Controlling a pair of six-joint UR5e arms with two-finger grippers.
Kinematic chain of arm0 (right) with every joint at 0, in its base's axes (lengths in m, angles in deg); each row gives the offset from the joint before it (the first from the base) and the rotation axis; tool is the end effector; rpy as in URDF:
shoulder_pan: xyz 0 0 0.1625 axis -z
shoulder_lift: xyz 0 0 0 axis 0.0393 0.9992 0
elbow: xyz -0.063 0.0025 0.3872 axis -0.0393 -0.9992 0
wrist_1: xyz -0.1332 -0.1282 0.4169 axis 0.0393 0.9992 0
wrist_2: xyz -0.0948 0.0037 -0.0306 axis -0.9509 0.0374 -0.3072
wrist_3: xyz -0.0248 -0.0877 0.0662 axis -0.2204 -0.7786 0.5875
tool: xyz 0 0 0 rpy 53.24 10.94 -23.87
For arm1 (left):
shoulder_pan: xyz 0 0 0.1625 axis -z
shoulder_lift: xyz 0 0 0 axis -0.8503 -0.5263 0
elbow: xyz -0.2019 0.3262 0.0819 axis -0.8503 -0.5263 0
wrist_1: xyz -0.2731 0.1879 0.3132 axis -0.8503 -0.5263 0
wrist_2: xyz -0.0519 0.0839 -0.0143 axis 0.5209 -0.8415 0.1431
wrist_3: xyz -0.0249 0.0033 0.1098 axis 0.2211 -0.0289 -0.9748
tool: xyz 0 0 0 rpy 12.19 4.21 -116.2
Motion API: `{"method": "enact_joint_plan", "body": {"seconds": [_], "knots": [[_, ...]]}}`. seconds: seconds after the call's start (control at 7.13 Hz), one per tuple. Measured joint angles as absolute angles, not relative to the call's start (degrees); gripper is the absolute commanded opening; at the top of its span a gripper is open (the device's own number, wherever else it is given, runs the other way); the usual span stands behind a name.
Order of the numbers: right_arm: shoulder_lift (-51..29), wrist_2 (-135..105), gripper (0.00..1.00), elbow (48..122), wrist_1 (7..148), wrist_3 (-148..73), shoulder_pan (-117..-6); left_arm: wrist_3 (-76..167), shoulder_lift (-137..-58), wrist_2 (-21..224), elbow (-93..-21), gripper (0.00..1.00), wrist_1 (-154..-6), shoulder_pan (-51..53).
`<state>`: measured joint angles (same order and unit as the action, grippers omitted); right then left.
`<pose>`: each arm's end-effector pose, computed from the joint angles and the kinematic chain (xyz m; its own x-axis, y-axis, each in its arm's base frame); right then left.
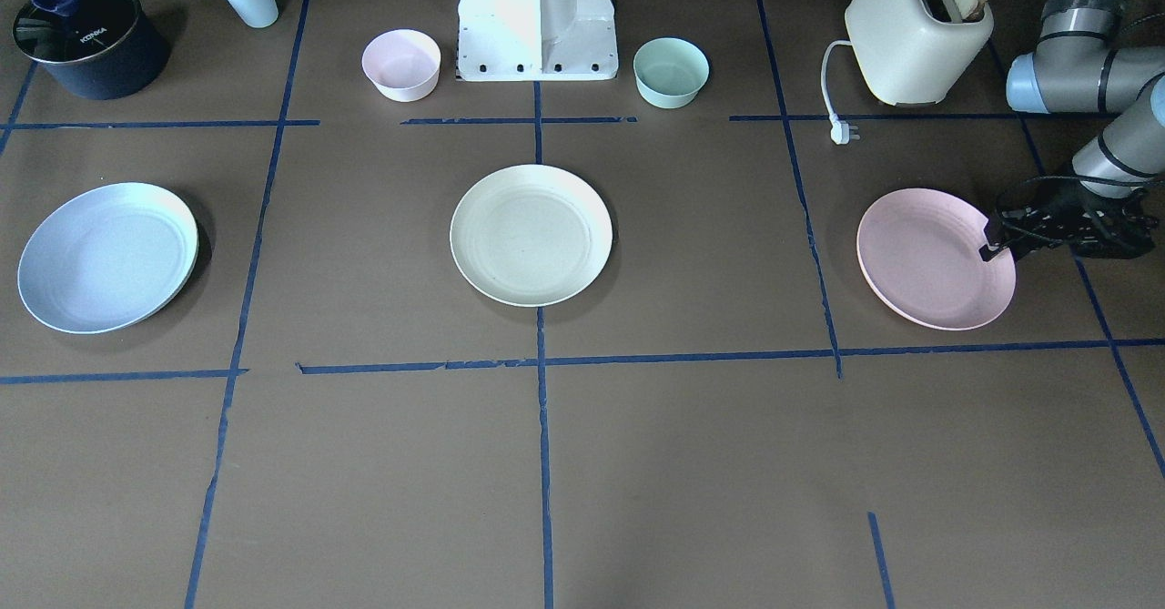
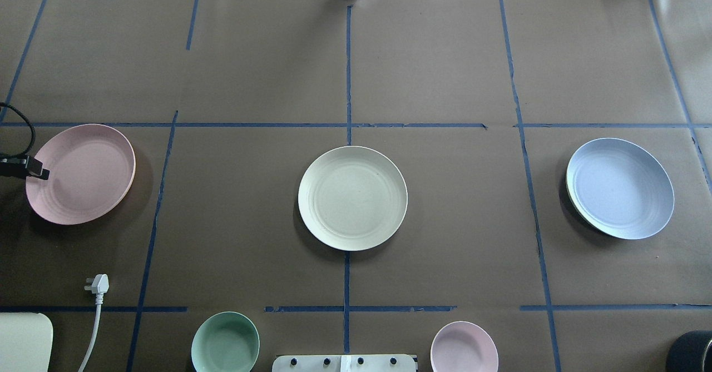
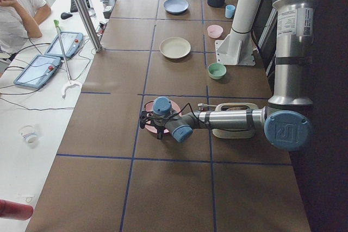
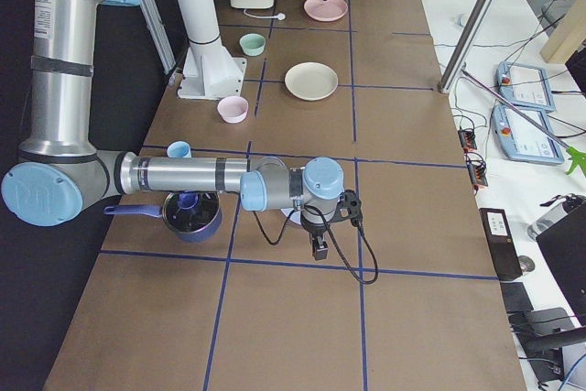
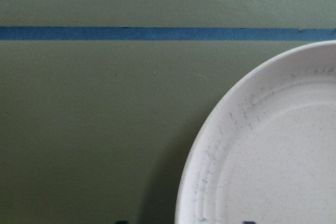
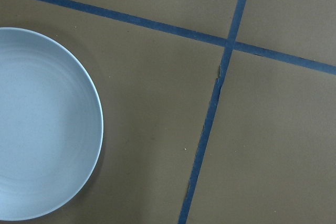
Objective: Stack three plates with pink and blue
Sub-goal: 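Reach the left gripper to the pink plate rim and grasp it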
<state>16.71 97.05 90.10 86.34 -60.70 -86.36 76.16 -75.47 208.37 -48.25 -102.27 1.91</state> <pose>0.0027 -0.4942 0.6185 0.6787 -0.2457 0.6921 0.1812 0.9693 0.1663 0.2162 -0.5043 0.6418 0.6253 0.0191 -0.7801 0.0725 0.9939 0.0825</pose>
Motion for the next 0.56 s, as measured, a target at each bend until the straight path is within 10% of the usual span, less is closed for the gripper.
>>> {"method": "enact_joint_plan", "body": {"seconds": [0.56], "knots": [[16.7, 97.1, 1.0, 90.3, 86.3, -60.6, -86.4, 80.6, -77.2, 214.6, -51.2, 0.0, -101.7, 2.3]]}}
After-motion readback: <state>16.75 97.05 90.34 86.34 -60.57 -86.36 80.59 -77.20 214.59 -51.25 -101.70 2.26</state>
